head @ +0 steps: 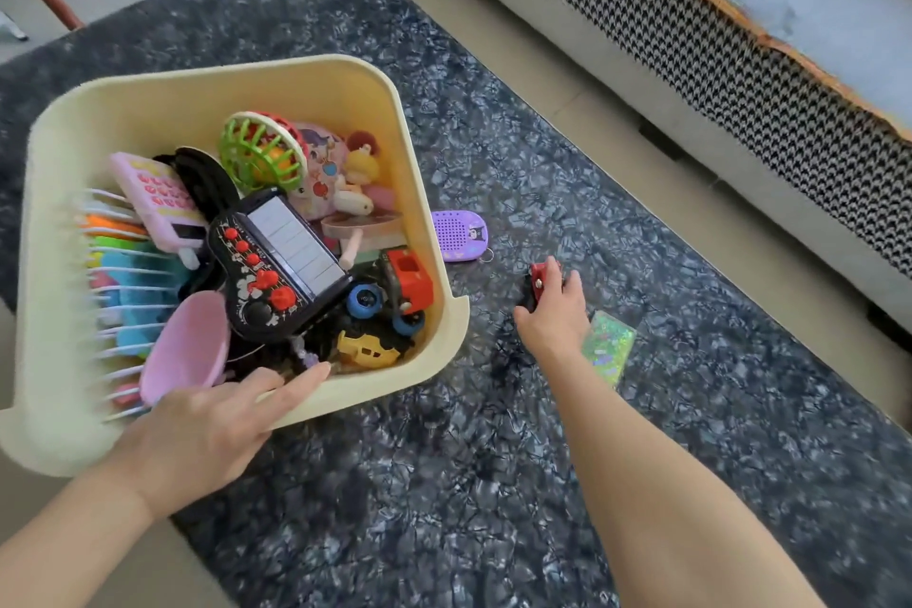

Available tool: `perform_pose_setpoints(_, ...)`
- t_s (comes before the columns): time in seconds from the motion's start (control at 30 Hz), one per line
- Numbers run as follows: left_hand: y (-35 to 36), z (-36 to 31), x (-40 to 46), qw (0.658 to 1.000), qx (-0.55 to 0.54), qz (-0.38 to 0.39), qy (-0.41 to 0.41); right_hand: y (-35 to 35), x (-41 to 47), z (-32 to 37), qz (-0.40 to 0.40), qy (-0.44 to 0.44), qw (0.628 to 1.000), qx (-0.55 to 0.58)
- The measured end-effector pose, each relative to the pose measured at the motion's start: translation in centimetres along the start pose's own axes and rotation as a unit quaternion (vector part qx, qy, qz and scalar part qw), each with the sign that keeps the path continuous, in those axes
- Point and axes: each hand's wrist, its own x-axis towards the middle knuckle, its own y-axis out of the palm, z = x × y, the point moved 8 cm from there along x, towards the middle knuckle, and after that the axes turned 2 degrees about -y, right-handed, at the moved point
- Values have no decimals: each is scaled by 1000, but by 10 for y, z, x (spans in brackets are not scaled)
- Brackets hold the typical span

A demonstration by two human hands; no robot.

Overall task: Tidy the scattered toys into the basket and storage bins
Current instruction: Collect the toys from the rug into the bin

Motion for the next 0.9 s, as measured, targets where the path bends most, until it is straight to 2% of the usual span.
perform_pose_setpoints(0.17, 2, 8, 3, 1000, 1, -6, 10, 14, 8, 3, 33, 33, 998, -45)
perform_pose_setpoints(0.3, 0, 11, 6, 1000, 13, -5, 7, 12, 5, -3, 34, 41, 999, 2)
perform_pose_setpoints(0.37, 0, 12, 6, 1000, 20, -1, 3, 3, -1, 5, 31, 33, 992, 115)
perform_pose_setpoints(0.47, 1, 13, 6, 1000, 23, -2, -8, -35, -19, 46, -40, -20, 939, 342)
perform_pose_setpoints(0.57, -4, 12, 7, 999, 27, 3, -19, -75, -44, 114, -49, -129, 896, 422)
perform_pose_setpoints(0.63, -6, 11, 7, 999, 37, 7, -26, -90, -60, 165, -20, -214, 899, 382)
perform_pose_setpoints(0.77, -9, 13, 9, 998, 55, 6, -33, -86, -72, 232, -11, -317, 927, 198)
perform_pose_setpoints(0.83, -9, 14, 9, 998, 54, 5, -35, -83, -72, 242, -46, -335, 930, 145)
perform_pose_setpoints(0.9, -10, 15, 9, 998, 57, 4, -37, -83, -64, 235, -80, -317, 928, 178)
